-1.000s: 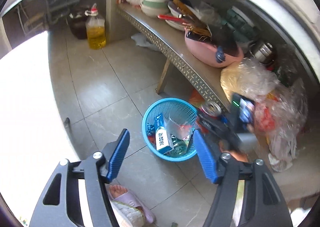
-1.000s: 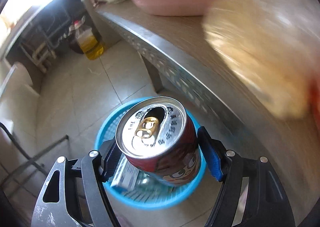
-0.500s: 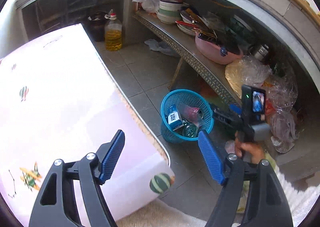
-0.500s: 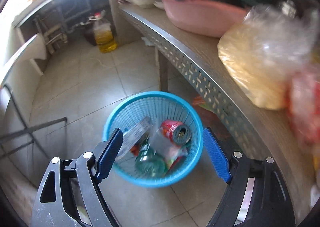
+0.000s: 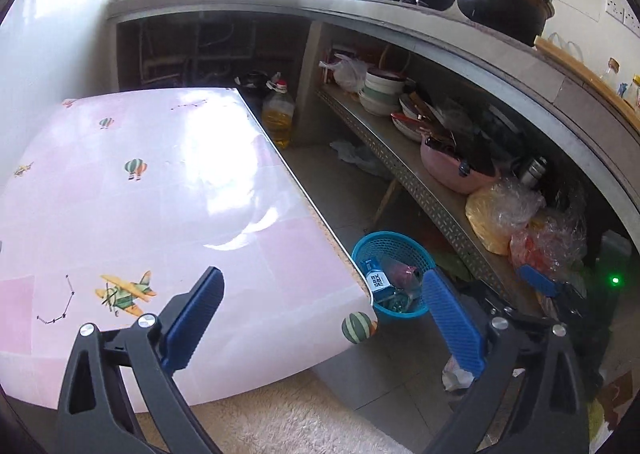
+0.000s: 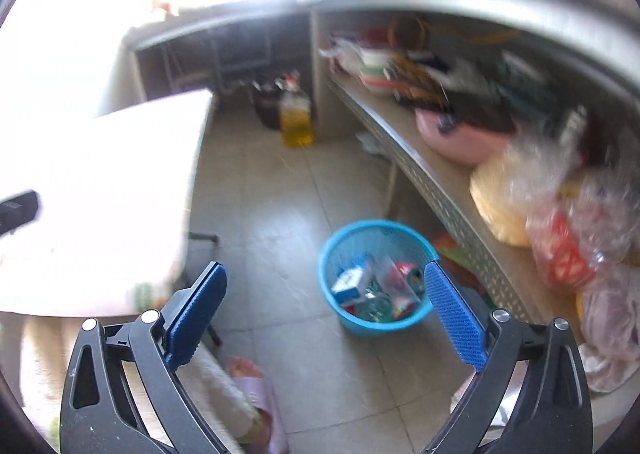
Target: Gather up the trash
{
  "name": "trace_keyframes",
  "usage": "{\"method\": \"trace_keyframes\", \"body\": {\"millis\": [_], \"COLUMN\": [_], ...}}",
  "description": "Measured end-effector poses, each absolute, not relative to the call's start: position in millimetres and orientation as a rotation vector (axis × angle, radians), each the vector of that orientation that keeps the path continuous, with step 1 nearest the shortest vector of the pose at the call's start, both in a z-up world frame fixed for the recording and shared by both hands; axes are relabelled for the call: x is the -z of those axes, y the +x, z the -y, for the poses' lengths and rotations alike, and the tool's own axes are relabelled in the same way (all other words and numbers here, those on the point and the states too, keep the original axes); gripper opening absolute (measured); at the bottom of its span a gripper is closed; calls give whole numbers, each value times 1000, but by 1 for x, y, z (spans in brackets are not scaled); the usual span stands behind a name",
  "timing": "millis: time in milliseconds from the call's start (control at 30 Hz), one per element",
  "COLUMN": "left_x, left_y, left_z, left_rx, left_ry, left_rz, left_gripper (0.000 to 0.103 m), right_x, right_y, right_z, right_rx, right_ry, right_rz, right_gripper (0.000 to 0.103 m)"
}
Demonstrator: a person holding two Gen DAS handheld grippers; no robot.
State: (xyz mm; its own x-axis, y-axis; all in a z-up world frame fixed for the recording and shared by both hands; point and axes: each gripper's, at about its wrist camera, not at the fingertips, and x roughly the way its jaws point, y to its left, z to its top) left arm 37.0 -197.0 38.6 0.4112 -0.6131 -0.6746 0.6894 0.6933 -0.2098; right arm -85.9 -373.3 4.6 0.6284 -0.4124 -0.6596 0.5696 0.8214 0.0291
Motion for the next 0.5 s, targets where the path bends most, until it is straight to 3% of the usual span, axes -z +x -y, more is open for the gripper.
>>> {"method": "trace_keyframes", "body": {"millis": [333,500], "left_x": [-55,-61], "left_y": [12,3], "left_z": [141,116], "left_rx": [538,426], "left_ry": [126,147], "left_rz": [-721,-669], "left_gripper": [97,97], "right_x": [-53,-61], "right_y": [-102,-104], "right_z": [290,277], "right_rx": [475,458], "right_ry": [112,113], "right_rz": [-518,-518], "right_gripper": [95,95]}}
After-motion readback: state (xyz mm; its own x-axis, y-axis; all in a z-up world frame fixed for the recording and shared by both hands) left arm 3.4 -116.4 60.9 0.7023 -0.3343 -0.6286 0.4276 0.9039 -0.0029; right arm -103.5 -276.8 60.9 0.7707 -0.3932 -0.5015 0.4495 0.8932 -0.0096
